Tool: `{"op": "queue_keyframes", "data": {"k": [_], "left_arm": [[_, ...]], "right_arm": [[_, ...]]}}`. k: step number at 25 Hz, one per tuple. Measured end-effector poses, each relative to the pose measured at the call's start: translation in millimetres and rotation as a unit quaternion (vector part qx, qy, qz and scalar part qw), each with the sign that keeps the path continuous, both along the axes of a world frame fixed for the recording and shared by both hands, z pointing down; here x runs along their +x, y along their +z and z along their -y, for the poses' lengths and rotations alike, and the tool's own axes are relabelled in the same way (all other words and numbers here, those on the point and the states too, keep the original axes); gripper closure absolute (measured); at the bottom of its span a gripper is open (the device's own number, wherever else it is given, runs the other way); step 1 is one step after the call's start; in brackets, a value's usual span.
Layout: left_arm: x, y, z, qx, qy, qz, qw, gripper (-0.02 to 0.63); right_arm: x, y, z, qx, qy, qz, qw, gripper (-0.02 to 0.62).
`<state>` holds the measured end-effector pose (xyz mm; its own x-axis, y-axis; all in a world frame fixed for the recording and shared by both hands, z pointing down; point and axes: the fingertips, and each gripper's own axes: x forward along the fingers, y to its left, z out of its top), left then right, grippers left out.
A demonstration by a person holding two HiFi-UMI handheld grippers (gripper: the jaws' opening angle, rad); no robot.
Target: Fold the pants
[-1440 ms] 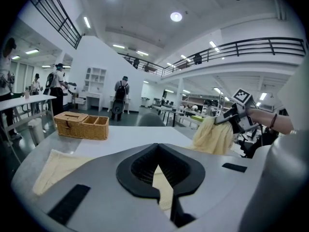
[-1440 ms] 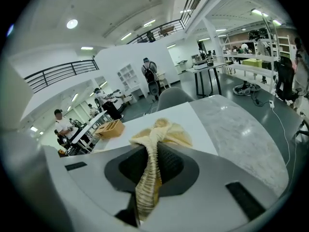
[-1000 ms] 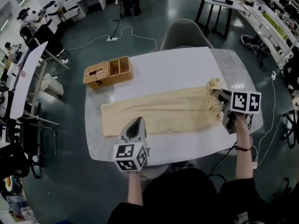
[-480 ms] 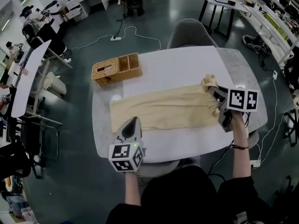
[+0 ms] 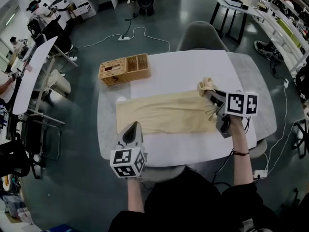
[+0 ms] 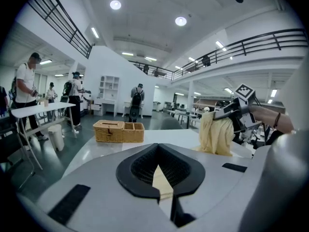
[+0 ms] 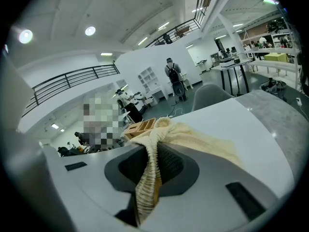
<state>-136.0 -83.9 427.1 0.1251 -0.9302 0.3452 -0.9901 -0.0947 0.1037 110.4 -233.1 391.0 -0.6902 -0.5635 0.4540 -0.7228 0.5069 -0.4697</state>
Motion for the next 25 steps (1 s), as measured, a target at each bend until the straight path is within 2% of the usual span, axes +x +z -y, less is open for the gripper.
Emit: {"op": "queue_keyframes", "data": {"k": [5,13,25], "left_arm": [[4,0,-8,-0.009,-0.024,0.004,0.9997,0.598],[-27,5,-11,-0.013,-0.055,0.001,0.9984,0.598],[-48,-1,-23,-0.018,-0.09,0.008,0.9957,0.598]], "right_arm": [[-12,-1,-2,-0.007,-0.027,0.012,1.0,0.546],[-68,2,-6,-0.016,-0.073,0.025,0.997,0.546],[-105,-15,-8,-0.02,-0.114,0.057,0.992,0.546]]}}
